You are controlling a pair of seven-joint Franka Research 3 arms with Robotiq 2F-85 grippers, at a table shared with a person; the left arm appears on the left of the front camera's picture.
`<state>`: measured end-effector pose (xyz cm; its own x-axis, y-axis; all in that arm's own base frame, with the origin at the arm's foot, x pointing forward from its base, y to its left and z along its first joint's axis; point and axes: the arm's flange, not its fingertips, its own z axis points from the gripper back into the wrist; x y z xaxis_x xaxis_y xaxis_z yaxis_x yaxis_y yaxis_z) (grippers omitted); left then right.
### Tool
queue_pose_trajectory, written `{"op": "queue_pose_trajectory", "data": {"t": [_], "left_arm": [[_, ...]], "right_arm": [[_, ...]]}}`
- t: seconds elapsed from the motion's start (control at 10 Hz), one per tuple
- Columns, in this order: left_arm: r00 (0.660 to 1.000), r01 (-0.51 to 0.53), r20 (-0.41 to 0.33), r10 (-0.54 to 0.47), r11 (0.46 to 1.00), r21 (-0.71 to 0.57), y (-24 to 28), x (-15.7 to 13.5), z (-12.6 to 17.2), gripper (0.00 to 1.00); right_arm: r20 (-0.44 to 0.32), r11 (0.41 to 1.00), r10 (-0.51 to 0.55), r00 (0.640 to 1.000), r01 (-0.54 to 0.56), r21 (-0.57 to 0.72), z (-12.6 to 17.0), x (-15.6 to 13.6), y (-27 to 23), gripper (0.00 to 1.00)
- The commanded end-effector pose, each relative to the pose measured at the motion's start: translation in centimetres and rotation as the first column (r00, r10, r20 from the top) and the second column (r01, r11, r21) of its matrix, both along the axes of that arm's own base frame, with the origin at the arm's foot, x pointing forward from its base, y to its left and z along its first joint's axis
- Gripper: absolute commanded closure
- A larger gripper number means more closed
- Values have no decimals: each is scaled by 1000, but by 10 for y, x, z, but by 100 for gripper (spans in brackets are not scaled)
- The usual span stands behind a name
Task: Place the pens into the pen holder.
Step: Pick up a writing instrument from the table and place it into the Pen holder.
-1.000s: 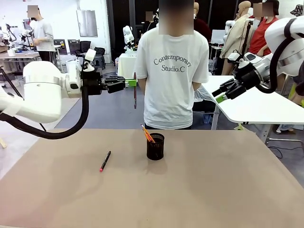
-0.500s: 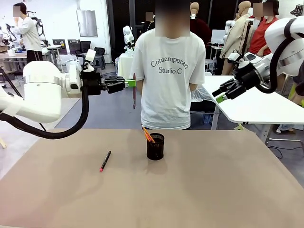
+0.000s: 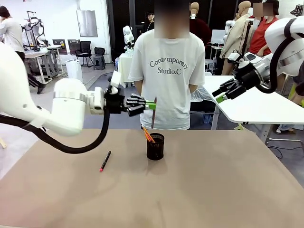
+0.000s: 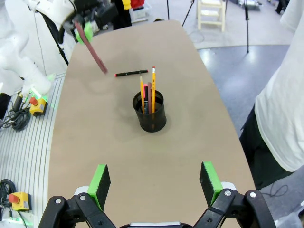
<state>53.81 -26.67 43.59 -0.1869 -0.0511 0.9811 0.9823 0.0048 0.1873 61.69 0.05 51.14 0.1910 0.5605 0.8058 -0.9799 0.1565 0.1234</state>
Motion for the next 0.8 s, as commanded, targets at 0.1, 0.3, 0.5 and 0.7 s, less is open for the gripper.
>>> {"op": "queue_pose_trajectory", "data": {"t": [0.1,0.3,0.5,0.7], "left_arm": [[996,-29,88,33,998,-50,-20,15,-30,100],[995,-66,64,71,995,-72,-24,31,-47,100],[994,-110,12,111,991,-72,-19,45,-58,100],[996,-74,-54,70,994,-84,-15,44,-52,100]], "right_arm": [[4,1000,0,1000,0,0,2,0,1,0],[4,1000,0,1000,0,0,2,0,1,0],[4,1000,0,1000,0,0,2,0,1,0],[4,1000,0,1000,0,0,2,0,1,0]]}}
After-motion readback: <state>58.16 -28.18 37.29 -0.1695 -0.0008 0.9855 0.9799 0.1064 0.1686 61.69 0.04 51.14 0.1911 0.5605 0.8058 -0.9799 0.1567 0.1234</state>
